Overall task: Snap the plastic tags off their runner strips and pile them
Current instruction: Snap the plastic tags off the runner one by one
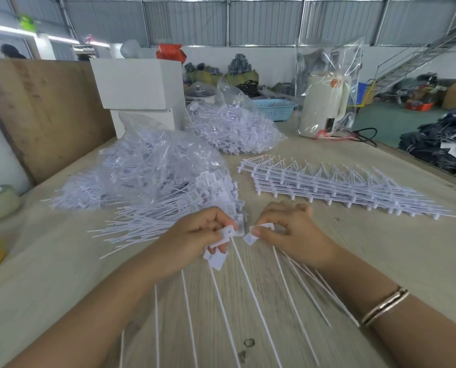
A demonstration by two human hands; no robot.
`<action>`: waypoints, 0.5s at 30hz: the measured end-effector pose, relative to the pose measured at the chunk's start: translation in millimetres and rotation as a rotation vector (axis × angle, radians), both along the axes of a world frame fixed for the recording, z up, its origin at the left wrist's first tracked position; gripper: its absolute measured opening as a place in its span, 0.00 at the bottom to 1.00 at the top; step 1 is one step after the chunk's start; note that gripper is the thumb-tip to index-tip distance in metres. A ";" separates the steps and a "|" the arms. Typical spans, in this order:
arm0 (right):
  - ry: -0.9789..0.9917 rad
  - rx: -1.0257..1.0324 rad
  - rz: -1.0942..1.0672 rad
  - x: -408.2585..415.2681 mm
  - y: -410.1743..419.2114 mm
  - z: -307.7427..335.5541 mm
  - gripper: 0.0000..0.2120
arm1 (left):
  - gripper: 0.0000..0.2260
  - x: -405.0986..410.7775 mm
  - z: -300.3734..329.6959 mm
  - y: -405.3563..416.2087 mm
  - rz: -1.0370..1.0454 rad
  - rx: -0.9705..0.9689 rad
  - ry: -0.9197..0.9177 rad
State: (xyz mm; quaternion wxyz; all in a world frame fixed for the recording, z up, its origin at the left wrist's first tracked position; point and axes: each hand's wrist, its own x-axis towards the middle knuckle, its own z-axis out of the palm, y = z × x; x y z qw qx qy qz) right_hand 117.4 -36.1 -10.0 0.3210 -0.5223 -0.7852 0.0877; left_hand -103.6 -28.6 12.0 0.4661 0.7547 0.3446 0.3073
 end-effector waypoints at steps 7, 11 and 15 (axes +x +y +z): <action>-0.030 0.149 -0.047 -8.9 -5.3 3.9 0.05 | 0.18 0.6 -8.7 -7.6 -0.024 0.211 0.305; -0.002 0.086 0.081 -25.6 -15.6 5.5 0.10 | 0.18 8.5 -9.9 -13.9 -0.030 0.212 0.251; -0.018 -0.010 0.108 -24.0 -15.3 5.1 0.08 | 0.14 9.5 -8.8 -12.7 -0.016 0.278 0.228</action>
